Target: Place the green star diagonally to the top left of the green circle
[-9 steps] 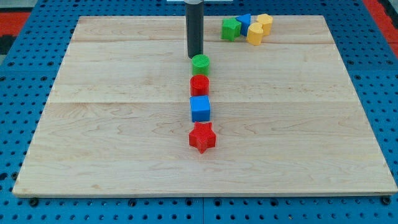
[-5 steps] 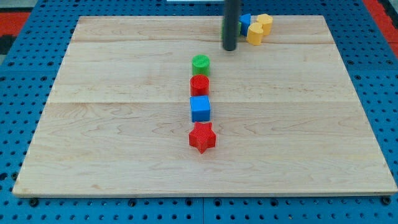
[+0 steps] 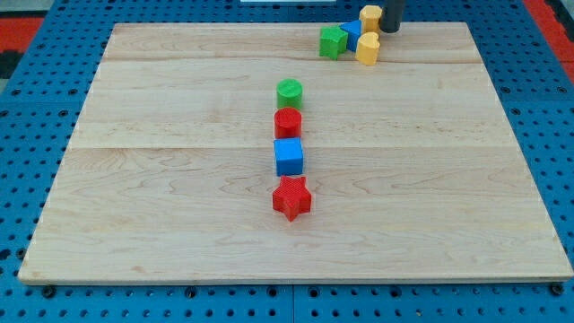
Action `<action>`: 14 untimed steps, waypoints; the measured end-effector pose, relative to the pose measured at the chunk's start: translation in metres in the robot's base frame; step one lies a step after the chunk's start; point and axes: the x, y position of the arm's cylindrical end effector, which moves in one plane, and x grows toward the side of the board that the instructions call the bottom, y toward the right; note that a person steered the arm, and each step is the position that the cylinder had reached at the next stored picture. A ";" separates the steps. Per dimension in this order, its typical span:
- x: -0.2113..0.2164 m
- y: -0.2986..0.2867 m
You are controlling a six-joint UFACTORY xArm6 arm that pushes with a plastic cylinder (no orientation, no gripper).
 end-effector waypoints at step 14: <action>0.071 -0.237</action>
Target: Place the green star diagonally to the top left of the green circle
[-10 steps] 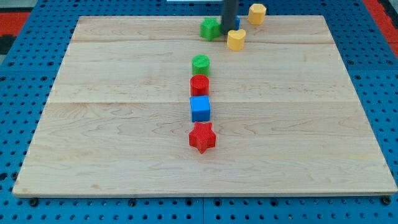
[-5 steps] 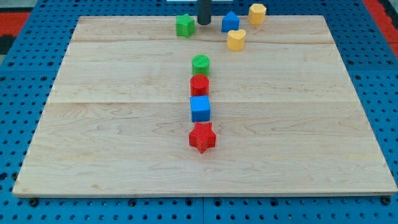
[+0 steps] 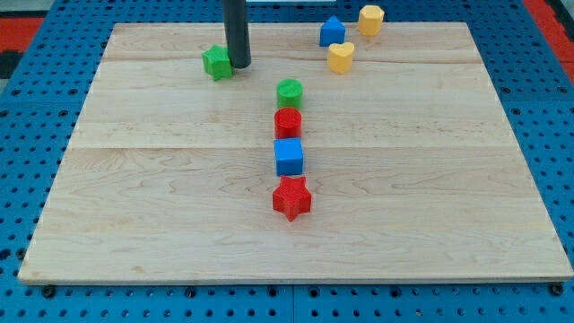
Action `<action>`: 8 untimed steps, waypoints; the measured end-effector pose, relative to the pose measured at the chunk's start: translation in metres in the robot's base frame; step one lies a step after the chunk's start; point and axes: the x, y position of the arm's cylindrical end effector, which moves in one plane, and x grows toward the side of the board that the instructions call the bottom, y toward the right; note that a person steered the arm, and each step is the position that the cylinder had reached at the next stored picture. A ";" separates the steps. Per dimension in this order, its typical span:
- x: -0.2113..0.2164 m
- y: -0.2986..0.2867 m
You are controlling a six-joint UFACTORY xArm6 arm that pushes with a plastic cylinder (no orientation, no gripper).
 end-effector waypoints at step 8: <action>0.014 -0.026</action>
